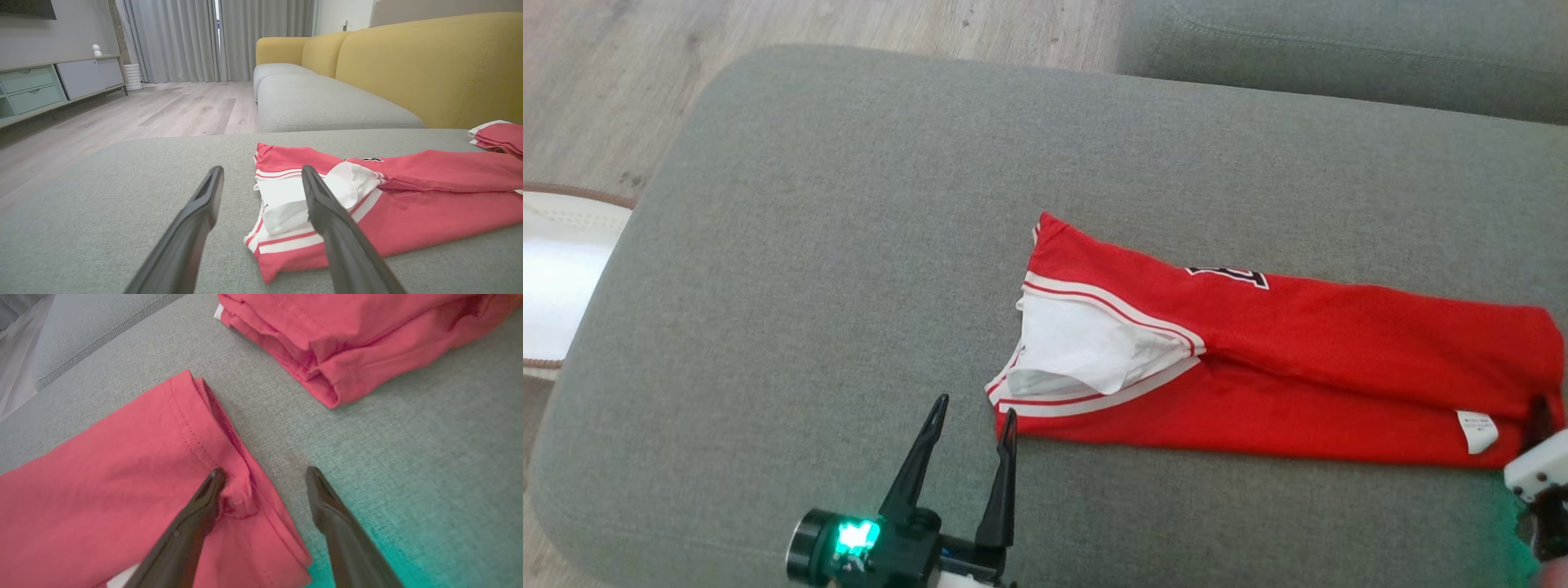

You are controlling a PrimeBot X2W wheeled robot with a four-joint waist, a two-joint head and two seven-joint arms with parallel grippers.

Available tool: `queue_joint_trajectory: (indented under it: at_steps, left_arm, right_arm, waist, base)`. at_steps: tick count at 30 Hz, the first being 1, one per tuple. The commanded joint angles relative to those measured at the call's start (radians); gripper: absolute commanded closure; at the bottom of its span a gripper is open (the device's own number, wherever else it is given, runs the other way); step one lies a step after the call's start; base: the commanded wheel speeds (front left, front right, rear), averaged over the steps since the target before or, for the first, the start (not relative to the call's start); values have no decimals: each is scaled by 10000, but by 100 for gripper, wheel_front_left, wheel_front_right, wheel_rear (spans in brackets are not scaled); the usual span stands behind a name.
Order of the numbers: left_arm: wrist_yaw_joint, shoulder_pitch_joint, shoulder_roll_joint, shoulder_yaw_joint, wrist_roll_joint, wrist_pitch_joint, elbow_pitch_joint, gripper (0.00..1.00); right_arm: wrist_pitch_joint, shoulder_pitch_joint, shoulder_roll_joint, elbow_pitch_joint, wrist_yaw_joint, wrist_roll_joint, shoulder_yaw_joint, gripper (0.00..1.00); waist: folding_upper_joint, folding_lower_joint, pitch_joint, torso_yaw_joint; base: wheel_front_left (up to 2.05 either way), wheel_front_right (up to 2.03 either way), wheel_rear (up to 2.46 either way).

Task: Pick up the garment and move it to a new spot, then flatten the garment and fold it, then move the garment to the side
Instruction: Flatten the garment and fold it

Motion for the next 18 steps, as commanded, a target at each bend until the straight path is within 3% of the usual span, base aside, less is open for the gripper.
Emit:
queue_joint_trajectory:
  at_steps: [1, 2, 3, 4, 5, 6, 18]
  left_arm:
    - [-90, -140, -108, 474, 168, -95, -230, 0]
    - [-142, -125, -145, 543, 247, -95, -218, 0]
    - [-193, -110, -183, 611, 317, -95, -204, 0]
    - [-244, -98, -214, 674, 393, -95, -188, 0]
    - [-293, -87, -242, 735, 465, -95, -168, 0]
    - [-339, -64, -269, 798, 523, -95, -142, 0]
    - [-723, 307, -412, 1364, 1065, -95, 71, 0]
  right_arm:
    - [149, -414, -92, -43, -7, -22, 135, 0]
    - [225, -475, -89, 89, -7, 48, 151, 0]
    - [296, -523, -86, 203, -7, 152, 213, 9]
    - [346, -550, -83, 294, -7, 278, 301, 58]
    - [388, -548, -81, 368, -7, 404, 433, 85]
    - [424, -517, -79, 429, -7, 530, 593, 100]
    - [-307, 209, -436, -365, -7, 1473, 1512, 100]
  waist:
    - [-1, -1, 36, -5]
    - [-1, -1, 51, -12]
    - [-1, -1, 63, -24]
    - [-1, -1, 65, -40]
    - [-1, -1, 58, -60]
    - [-1, -1, 33, -88]
    - [-1, -1, -361, -617]
  base:
    - [0, 0, 0]
    - [0, 0, 0]
    - [0, 0, 0]
    - [0, 0, 0]
    - [0, 0, 0]
    - [0, 0, 0]
    - [0, 0, 0]
